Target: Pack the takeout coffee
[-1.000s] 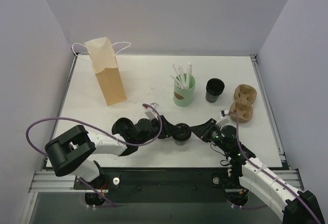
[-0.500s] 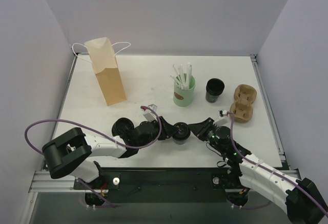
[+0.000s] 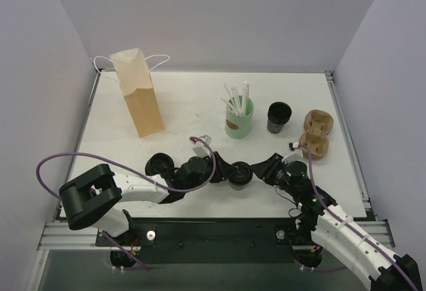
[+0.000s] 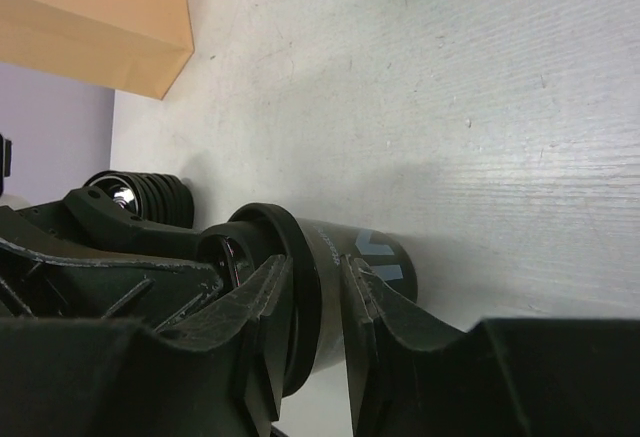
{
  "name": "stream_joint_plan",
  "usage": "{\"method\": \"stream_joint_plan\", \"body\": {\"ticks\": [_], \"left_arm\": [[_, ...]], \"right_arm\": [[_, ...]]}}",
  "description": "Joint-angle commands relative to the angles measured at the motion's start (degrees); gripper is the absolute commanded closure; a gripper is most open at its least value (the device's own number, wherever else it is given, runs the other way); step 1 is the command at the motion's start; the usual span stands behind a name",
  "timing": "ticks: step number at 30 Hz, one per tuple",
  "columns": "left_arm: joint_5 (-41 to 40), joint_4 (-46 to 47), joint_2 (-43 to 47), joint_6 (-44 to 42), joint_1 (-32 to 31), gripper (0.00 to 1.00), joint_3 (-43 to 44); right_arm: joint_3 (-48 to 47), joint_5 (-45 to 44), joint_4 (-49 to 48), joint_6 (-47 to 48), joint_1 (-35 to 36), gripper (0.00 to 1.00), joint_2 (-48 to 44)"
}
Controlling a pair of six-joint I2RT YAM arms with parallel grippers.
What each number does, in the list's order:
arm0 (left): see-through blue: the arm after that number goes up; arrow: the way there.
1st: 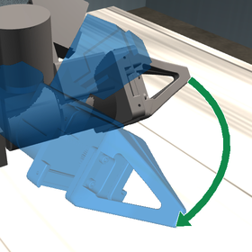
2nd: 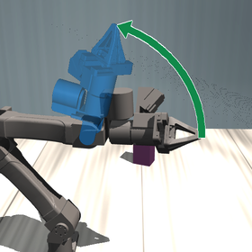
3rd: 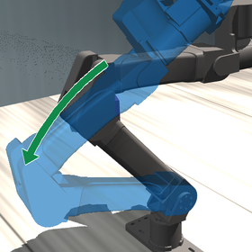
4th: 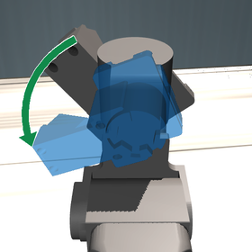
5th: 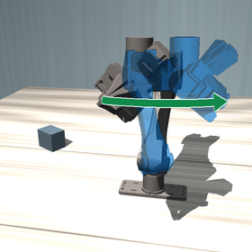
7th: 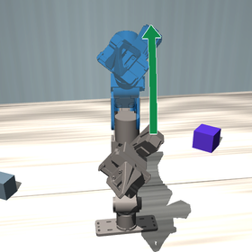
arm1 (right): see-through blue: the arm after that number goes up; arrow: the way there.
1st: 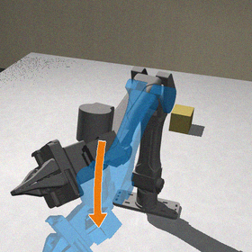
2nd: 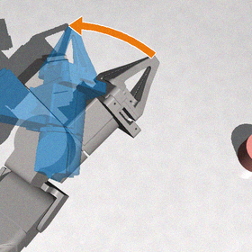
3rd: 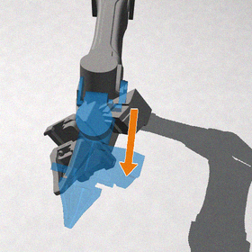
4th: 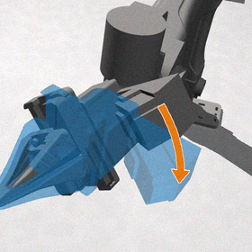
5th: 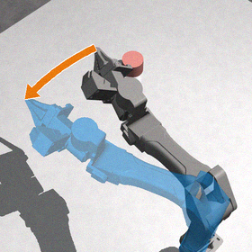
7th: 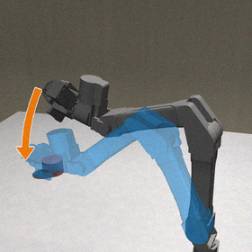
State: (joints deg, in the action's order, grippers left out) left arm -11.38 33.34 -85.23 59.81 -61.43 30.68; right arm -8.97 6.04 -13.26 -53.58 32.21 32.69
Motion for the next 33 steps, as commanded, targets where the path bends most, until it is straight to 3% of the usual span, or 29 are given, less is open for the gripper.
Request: {"method": "stream_joint_plan", "body": {"ticks": [1,22,33], "left_arm": [[2.0,-19.7,-4.2,-3.2,-1.0,0.55,-3.2],[1.4,-21.0,-3.7,-3.4,-1.0,0.55,-2.2],[0.7,-21.3,-4.2,-3.1,-1.7,0.56,-2.1]], "right_arm": [[-3.6,6.3,7.8,5.4,-1.5,0.73,1.7],[-5.3,13.5,7.5,5.9,-1.9,0.75,0.2],[-4.8,15.1,7.6,5.1,-1.9,0.71,-0.3]]}}
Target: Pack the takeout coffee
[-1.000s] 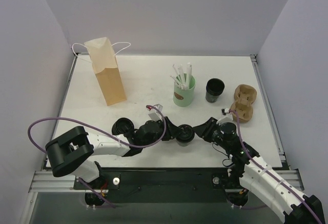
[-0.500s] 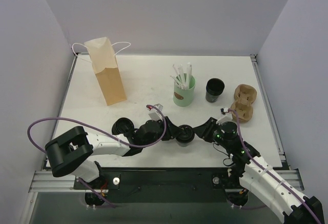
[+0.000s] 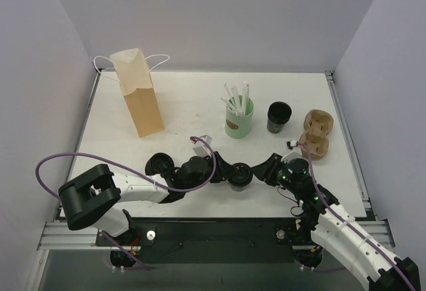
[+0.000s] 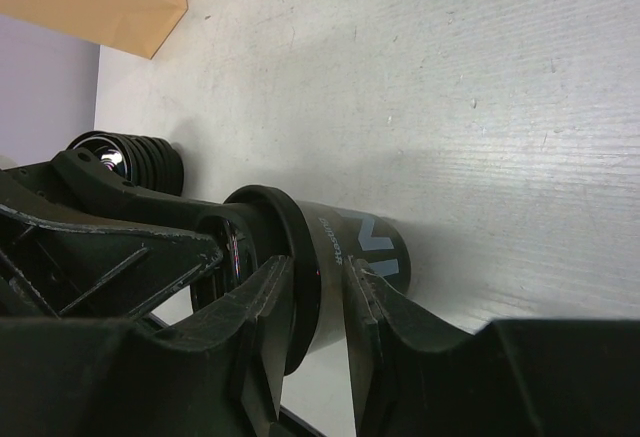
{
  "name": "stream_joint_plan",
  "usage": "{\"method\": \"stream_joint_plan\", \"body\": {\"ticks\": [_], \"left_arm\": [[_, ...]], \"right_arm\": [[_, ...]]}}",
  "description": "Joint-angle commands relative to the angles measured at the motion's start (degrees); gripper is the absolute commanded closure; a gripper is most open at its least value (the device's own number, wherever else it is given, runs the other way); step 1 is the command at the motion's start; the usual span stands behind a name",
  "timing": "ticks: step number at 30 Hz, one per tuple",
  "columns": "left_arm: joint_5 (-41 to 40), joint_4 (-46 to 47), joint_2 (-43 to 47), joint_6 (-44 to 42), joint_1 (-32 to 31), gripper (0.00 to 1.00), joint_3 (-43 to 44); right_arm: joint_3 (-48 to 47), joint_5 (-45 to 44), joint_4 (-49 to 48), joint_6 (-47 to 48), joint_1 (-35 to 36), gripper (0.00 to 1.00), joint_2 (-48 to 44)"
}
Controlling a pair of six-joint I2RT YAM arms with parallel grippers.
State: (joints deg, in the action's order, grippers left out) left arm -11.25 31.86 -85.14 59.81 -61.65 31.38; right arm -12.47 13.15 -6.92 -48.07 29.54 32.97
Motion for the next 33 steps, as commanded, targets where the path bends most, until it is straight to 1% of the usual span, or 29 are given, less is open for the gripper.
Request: {"method": "stream_joint_plan", "body": {"ticks": [1,9,13,20,23,27,30,33], "left_arm": [[0.5,-19.8,-4.3,-3.1,-1.5,0.55,-2.8],[0.3,-20.2,-4.3,-3.1,-1.5,0.56,-2.5],[0.3,-20.2,-4.4,-3.1,-1.6,0.56,-2.5],[0.3,-20.2,-4.6,-3.0,-1.7,0.56,-2.5],[0.3,-20.1,-4.4,-3.1,-1.6,0.56,-2.5],[0.3,-20.3,-4.3,-3.1,-1.6,0.56,-2.1],[0.3,-20.3,-4.5,-3.1,-1.8,0.56,-2.0],[0.3,-20.3,-4.7,-3.0,-2.0,0.56,-1.9]], "right_arm": [[-1.5,8.0,1.6,-0.4,0.8,0.71,-0.9],[-2.5,9.0,4.2,-0.3,0.8,0.73,-0.8],[-2.4,9.4,4.0,-0.3,0.8,0.73,-2.3],[-3.7,8.4,5.3,-0.6,0.9,0.66,-4.6],[-4.1,8.4,5.8,-0.6,0.8,0.65,-4.9],[-4.1,8.5,6.0,-0.7,0.8,0.64,-5.2],[-3.4,8.7,6.0,-1.3,0.8,0.66,-5.4],[-1.8,7.0,6.7,-1.5,0.8,0.68,-6.9]]}}
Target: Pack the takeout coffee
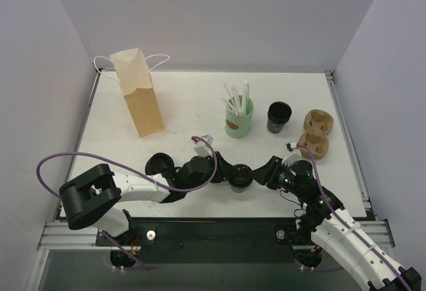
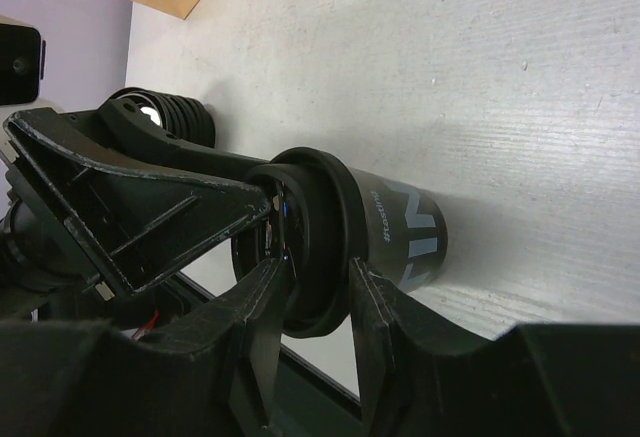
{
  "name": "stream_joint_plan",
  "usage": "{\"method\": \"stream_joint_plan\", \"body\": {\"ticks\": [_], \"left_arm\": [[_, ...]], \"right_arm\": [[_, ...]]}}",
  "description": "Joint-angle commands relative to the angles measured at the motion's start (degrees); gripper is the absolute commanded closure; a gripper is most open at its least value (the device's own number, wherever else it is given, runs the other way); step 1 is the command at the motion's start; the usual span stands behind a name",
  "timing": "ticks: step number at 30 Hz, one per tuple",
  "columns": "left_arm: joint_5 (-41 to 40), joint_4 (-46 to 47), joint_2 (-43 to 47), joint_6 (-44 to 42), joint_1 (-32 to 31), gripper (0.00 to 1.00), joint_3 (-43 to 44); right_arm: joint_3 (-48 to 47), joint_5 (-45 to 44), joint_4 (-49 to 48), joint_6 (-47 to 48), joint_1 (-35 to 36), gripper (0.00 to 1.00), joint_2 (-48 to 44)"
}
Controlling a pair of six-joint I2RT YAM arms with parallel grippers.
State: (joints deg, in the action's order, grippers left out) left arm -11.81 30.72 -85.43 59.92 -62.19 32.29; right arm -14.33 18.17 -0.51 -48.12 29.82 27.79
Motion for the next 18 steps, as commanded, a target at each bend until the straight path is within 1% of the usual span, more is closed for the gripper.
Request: {"method": "stream_joint_plan", "body": {"ticks": [1,6,13,18], "left_arm": [[0.8,-19.1,-4.5,-3.1,-1.4,0.56,-2.8],[0.4,-19.5,-4.4,-3.1,-1.5,0.56,-2.8],[0.4,-19.6,-4.8,-3.1,-1.5,0.56,-2.7],[0.5,-19.8,-4.8,-3.1,-1.6,0.57,-2.8]], "right_arm": [[1.0,1.0,0.2,-1.5,0.5,0.69,-2.5],[2.2,-0.1,2.8,-1.5,0.6,0.70,-3.4],[2.1,-0.7,3.2,-1.5,0.6,0.71,-3.3],[2.7,-1.3,3.7,-2.1,0.5,0.74,-3.3]]}}
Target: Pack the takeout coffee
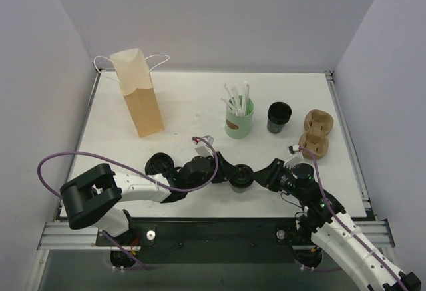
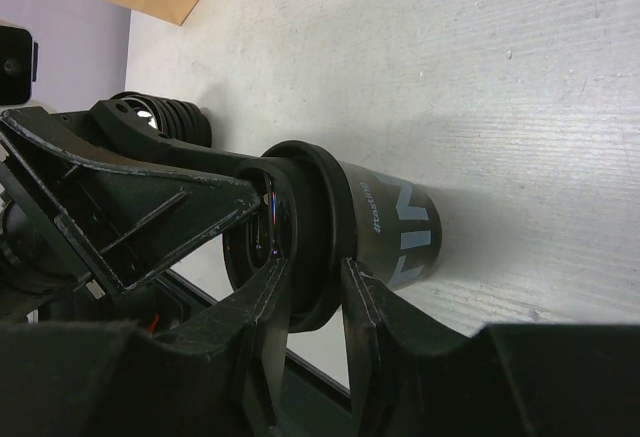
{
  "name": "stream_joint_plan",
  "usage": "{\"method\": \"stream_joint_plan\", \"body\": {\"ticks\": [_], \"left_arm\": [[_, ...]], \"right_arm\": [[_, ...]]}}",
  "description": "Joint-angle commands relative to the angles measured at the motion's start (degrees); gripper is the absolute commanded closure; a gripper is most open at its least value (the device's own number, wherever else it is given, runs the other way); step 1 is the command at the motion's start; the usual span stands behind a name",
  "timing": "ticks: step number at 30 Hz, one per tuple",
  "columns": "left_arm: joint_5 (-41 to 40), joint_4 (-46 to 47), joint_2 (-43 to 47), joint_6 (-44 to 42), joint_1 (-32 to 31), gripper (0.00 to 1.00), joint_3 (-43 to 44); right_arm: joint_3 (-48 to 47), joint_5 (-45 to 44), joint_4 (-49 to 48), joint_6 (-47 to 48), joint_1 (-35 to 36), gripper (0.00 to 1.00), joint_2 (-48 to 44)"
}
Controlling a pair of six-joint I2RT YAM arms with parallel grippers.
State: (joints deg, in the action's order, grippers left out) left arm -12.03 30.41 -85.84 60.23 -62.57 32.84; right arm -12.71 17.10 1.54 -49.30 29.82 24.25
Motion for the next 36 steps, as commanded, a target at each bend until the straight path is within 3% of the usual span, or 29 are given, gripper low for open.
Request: {"method": "stream_joint_plan", "body": {"ticks": [1,25,36], "left_arm": [[0.7,-19.6,-4.4,-3.4,-1.2,0.56,-3.2],[0.3,-19.3,-4.5,-3.1,-1.2,0.57,-3.5],[0.2,-18.6,-4.9,-2.5,-1.4,0.57,-3.9]], "right_arm": [[1.1,-0.8,2.1,-1.1,0.5,0.74,0.4],[-2.1,-2.7,11.0,-5.4,0.6,0.71,-0.5],[-1.4,-3.0,10.1,-6.1,0.5,0.71,-3.0]]}}
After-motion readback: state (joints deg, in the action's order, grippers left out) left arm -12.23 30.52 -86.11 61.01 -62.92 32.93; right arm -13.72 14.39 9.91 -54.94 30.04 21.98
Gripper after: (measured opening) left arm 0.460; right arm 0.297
